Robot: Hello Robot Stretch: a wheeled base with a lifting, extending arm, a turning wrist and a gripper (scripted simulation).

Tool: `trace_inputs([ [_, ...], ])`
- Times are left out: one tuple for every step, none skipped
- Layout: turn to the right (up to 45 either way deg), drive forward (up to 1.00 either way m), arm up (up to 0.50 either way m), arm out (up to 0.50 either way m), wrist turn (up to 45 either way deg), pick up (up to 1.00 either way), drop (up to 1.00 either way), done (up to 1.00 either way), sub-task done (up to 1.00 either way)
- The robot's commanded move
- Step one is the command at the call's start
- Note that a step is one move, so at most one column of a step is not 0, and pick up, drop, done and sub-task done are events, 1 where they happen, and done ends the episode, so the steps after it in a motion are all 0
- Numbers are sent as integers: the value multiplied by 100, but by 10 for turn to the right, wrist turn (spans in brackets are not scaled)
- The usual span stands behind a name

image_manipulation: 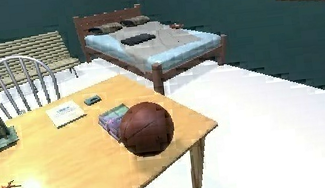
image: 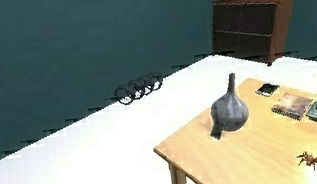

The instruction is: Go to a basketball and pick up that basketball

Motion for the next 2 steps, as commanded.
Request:
trace_inputs([
  [0,0,38,0,0,0,0,0,0],
  [0,0,0,28,0,0,0,0,0],
])
